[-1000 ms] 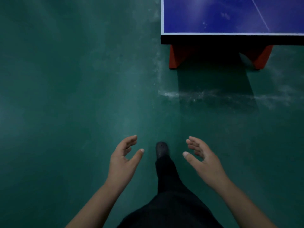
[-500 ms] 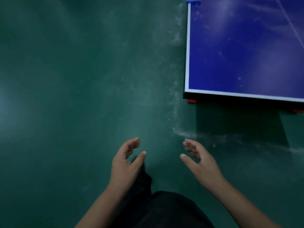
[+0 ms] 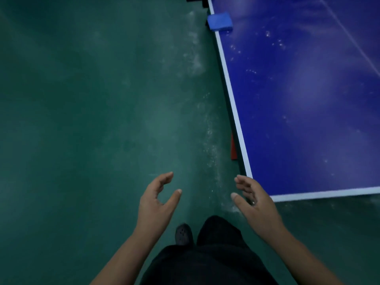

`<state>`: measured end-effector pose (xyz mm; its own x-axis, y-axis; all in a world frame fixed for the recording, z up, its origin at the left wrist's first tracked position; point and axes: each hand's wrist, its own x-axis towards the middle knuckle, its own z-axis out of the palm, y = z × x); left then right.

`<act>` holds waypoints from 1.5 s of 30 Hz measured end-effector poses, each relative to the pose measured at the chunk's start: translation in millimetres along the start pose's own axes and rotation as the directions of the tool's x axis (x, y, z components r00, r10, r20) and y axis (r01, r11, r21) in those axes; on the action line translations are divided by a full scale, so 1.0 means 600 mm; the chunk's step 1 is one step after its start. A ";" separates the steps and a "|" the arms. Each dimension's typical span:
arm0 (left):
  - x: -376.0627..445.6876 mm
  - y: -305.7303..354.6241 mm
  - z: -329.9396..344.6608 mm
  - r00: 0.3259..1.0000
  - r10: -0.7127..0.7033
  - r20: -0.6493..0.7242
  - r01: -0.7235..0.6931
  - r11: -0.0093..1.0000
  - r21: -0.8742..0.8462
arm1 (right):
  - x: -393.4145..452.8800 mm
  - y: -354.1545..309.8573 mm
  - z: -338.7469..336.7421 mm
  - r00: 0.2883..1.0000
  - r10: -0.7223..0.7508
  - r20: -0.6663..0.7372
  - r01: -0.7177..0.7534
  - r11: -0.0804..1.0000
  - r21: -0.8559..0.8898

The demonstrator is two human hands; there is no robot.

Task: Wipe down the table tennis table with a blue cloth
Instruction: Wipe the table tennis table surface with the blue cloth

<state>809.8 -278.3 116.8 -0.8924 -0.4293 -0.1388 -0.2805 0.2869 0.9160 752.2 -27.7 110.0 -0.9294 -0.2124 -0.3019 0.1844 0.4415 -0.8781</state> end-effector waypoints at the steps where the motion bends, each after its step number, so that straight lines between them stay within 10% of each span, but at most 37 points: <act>1: 0.042 0.008 0.001 1.000 0.005 0.014 -0.004 1.000 -0.004 | 0.033 -0.013 0.001 1.000 0.009 -0.007 -0.009 1.000 0.000; 26: 1.017 0.164 0.141 0.984 0.037 0.176 -0.037 0.999 -0.006 | 0.956 -0.283 -0.059 0.992 0.081 -0.092 -0.081 0.997 0.002; 45: 1.678 0.245 0.300 0.796 0.248 0.553 -0.320 0.947 0.036 | 1.476 -0.409 -0.010 0.881 0.206 -0.427 -0.185 0.978 0.091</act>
<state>-193.4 -514.5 43.8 -0.9749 0.2031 -0.0915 0.0073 0.4398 0.8981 -117.9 -319.0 60.1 -0.9168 0.2761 -0.2886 0.3816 0.3924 -0.8369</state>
